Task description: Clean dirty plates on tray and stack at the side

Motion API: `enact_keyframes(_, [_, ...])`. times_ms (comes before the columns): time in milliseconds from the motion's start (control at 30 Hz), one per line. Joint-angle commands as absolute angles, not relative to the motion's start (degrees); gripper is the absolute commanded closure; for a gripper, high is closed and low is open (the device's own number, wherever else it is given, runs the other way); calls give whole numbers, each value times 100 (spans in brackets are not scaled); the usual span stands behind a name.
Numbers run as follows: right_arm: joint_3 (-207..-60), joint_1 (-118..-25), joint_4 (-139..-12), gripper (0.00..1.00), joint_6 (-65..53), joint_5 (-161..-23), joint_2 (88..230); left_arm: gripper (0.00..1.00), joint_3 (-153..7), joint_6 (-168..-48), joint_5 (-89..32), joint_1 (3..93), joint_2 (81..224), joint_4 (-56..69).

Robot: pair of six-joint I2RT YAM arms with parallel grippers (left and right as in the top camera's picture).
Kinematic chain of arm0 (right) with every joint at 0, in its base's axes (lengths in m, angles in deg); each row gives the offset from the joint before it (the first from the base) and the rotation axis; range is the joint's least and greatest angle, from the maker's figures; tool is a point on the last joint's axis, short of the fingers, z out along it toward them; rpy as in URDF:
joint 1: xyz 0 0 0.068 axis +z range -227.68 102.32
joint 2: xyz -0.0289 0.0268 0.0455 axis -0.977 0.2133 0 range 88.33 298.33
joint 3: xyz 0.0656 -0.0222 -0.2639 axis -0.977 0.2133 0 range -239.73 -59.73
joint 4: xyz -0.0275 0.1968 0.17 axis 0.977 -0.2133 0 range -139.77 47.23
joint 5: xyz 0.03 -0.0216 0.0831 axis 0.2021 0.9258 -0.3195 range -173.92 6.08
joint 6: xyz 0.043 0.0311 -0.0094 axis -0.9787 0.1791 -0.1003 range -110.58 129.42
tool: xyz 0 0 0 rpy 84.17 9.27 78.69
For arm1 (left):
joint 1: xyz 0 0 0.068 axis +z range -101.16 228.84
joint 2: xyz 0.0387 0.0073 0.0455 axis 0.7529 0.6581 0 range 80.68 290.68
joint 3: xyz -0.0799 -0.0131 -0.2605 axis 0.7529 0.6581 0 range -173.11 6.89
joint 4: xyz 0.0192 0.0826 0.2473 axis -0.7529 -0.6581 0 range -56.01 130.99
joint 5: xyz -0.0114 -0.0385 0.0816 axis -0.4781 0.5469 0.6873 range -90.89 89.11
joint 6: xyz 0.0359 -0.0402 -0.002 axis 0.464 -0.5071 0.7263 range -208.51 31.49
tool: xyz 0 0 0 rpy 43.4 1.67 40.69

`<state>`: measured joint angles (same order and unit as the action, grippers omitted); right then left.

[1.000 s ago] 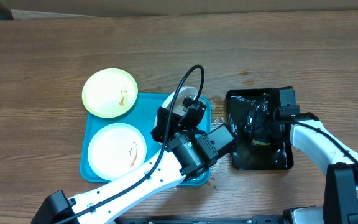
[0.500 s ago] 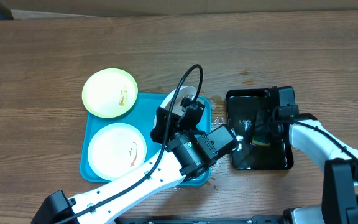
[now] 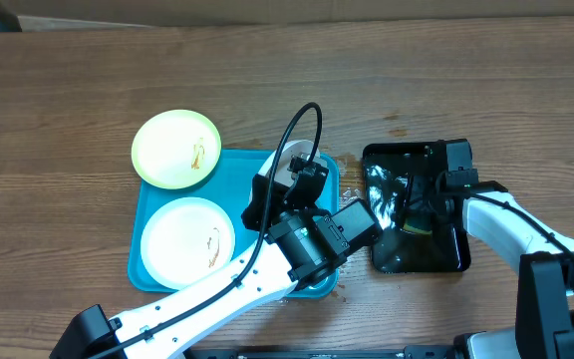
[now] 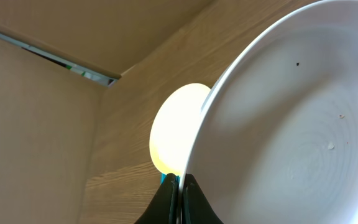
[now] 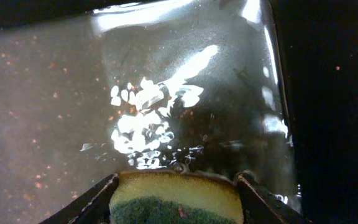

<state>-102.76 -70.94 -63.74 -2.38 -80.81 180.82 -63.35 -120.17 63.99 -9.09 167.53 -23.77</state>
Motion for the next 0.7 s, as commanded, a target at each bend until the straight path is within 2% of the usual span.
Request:
enact_keyframes(0, [-10213,-7096,-6429,51,-251,-8404,18154,96,-6442,-12240,6401,-891,16650,-2372])
enact_keyframes(67, [-10213,-7096,-6424,87,-248,-8402,18154,96,-6442,-12240,6401,-891,16650,-2372])
enact_keyframes(100, [-10213,-7096,-6405,91,-248,-8402,18154,96,-6442,-12238,6401,-891,16650,-2374])
enact_keyframes(133, [-10221,-7096,-6400,81,-248,-8402,18152,96,-6442,-12238,6401,-891,16650,-2374])
enact_keyframes(200, [-10287,-7096,-6451,3,-253,-8406,18150,96,-6442,-12238,6401,-891,16650,-2379])
enact_keyframes(233, [-10366,-7096,-6628,0,-253,-8406,18141,96,-6442,-12236,6401,-891,16650,-2392])
enact_keyframes(500, [-10755,-7094,-8492,0,-655,-8592,17907,96,-6442,-12240,6661,-891,16650,-2565])
enact_keyframes(667, [-10584,-7094,-8647,0,-664,-8927,17909,96,-6442,-12350,6657,-891,16650,-2556])
